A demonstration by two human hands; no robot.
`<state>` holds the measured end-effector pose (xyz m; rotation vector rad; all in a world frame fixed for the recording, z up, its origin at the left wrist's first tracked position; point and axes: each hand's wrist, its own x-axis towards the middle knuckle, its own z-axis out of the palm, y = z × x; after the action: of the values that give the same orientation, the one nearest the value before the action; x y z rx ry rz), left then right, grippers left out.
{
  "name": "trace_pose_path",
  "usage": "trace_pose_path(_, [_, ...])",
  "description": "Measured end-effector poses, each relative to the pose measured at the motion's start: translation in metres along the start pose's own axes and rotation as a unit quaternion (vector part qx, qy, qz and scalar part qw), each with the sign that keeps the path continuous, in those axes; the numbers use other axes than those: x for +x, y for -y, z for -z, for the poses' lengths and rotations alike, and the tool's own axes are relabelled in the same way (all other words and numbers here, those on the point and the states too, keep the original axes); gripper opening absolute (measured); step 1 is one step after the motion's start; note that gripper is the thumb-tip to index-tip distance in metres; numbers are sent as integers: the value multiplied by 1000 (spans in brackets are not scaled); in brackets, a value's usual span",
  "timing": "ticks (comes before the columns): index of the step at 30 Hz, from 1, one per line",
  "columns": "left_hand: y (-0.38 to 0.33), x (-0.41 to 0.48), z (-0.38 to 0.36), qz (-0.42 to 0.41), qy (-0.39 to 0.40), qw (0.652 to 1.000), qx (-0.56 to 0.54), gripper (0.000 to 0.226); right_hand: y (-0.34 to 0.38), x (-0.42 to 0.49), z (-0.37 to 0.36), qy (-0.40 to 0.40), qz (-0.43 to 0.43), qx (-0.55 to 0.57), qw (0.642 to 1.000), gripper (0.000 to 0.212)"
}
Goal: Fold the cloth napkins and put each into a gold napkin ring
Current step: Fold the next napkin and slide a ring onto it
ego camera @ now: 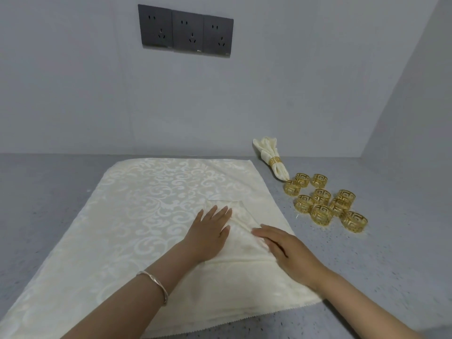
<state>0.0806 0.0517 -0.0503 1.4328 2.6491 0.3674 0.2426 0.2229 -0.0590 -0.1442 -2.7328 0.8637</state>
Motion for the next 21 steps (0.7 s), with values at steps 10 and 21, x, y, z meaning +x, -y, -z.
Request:
trace_pose_path(10, [11, -11, 8, -50, -34, 996, -73, 57, 20, -28, 14, 20, 13, -105, 994, 40])
trace_pose_path(21, [26, -52, 31, -104, 63, 993, 11, 93, 40, -13, 21, 35, 59, -246, 967, 44])
